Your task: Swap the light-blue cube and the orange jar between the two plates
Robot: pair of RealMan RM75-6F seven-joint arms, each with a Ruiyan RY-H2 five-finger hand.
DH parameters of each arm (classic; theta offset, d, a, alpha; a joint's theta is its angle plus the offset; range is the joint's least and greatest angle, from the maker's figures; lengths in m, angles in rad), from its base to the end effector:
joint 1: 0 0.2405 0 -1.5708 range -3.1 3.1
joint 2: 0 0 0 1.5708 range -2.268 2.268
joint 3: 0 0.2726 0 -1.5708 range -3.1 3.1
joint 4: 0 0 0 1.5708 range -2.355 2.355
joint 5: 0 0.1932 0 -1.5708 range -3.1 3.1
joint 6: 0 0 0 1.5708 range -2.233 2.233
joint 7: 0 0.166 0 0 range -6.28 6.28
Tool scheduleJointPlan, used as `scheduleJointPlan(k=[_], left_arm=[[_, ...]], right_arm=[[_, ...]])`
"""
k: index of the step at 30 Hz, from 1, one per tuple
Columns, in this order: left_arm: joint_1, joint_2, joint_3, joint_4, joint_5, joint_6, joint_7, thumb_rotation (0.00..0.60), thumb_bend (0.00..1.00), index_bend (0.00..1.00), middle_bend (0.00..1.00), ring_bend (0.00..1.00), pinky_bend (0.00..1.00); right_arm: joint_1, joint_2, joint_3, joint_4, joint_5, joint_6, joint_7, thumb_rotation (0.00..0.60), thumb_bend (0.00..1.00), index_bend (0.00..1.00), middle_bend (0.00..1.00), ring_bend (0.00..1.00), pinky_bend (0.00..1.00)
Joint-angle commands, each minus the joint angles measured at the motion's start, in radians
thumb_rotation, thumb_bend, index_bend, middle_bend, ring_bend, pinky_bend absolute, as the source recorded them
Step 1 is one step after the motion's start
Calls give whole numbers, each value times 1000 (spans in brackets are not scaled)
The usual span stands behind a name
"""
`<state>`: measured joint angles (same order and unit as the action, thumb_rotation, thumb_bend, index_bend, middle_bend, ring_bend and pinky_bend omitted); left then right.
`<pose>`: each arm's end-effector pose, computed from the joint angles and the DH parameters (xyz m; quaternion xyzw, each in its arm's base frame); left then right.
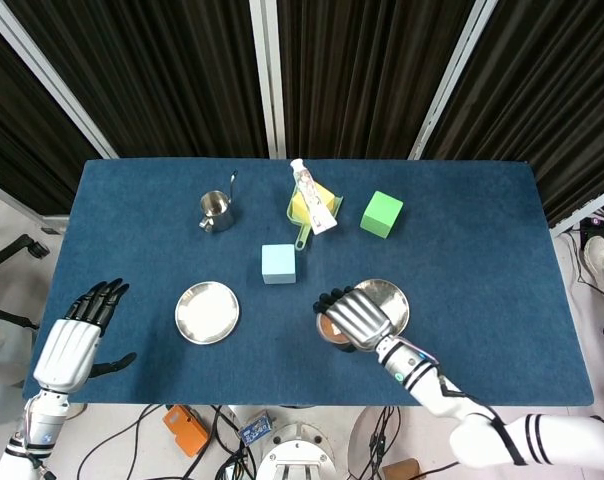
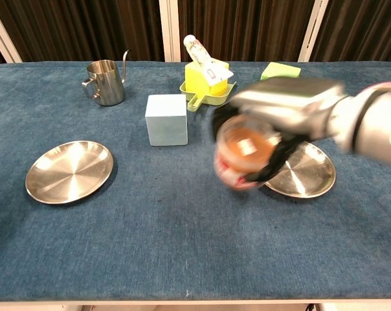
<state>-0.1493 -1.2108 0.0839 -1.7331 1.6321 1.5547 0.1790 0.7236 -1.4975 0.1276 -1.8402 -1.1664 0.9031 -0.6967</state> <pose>-0.2629 0.1902 0.1301 -0.6489 -0.3633 -0.4242 0.5168 -0.0934 -0.2919 -0.0222 0.8403 -0.2811 0.3424 0.3123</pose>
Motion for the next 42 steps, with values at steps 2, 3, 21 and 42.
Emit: scheduleJointPlan(k=[2,3,21,42], left_arm=[[4,3,-6,3,0,-2,-10,600,22,54,53,69,201],[4,3,-9,5,0,-4,-16,600,22,54,53,70,201],[11,14,-30,15,6,-28,-56,600,22,54,53,69,201],[-2,32,-66,53,-47,-84,-137,600,22,54,53,69,201]], right_arm=[[72,-148,14,72,111,-24,-27,600,438,414,449,434,543],[76,-166,16,89,103,-25,-7,600,438,395,434,422,531],[139,-79,55,8,183,-27,72,526,157,0,0,0,0],[484,-400,217,571,613,-16,-189,523,265,0,0,0,0]])
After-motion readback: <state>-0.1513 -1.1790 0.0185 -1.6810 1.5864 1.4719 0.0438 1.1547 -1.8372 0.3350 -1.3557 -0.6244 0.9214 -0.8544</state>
